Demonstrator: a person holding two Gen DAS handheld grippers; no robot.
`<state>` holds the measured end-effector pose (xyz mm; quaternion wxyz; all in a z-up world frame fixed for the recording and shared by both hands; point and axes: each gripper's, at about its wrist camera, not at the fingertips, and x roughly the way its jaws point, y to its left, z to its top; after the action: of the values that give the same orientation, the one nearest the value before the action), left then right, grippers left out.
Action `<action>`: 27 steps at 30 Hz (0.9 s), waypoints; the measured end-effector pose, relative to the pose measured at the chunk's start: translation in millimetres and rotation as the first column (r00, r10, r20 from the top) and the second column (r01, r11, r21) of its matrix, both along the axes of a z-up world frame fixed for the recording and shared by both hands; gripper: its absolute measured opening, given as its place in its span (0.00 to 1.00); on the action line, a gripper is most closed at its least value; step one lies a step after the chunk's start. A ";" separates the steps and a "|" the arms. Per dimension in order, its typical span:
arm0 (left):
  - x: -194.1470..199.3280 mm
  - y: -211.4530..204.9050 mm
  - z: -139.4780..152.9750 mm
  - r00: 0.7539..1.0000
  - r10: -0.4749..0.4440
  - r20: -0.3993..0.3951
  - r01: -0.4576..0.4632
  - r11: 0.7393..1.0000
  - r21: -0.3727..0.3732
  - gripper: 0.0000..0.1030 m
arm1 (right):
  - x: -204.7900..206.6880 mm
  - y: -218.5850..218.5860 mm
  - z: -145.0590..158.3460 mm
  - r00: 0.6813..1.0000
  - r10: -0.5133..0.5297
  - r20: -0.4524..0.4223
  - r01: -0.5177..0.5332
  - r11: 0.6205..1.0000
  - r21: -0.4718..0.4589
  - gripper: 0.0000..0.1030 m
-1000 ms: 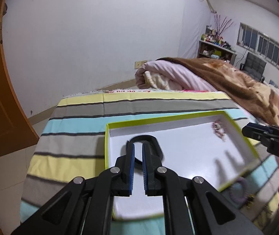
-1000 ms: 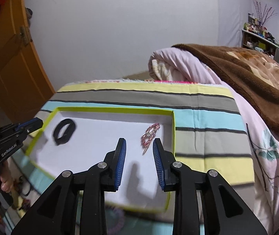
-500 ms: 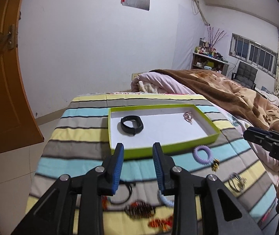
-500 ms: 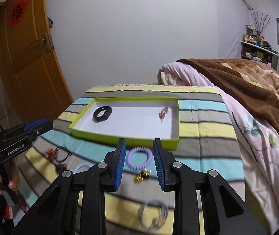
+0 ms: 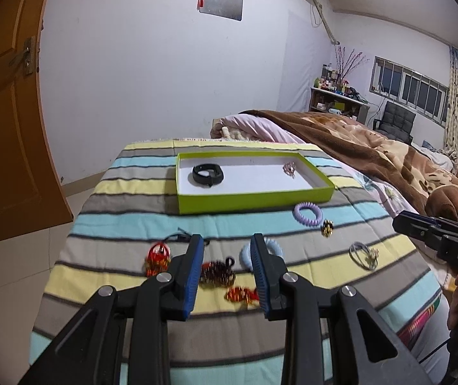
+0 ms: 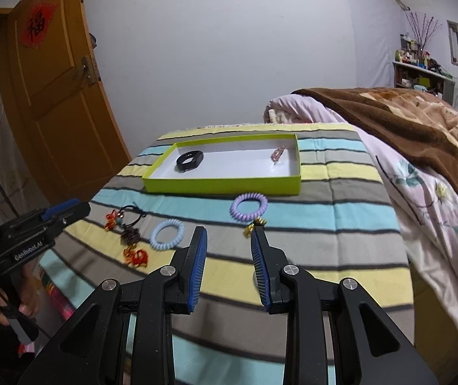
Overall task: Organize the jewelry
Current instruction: 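Withdraw both tools from the tray back over the jewelry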
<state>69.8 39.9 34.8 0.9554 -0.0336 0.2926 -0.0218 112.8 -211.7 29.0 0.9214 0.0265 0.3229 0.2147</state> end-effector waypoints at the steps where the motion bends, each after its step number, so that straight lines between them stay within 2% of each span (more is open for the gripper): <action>1: -2.7 0.0 -1.6 1.000 0.001 -0.004 -0.001 1.000 -0.002 0.31 | -3.5 -0.6 -0.8 1.000 0.000 -0.001 0.000 1.000 0.003 0.28; 13: -22.4 -1.7 -17.0 0.999 0.002 -0.041 -0.003 1.000 -0.026 0.31 | -23.9 -2.5 -18.4 0.999 -0.003 -0.048 0.001 0.999 -0.037 0.28; 27: -4.7 0.3 -32.7 0.997 -0.009 -0.080 0.007 1.000 -0.029 0.31 | -11.1 -0.9 -30.6 0.996 -0.006 -0.087 0.003 0.999 -0.043 0.28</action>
<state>65.2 40.2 2.1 0.9423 -0.0470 0.3303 -0.0286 101.8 -212.5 -1.6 0.9073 0.0171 0.3672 0.2044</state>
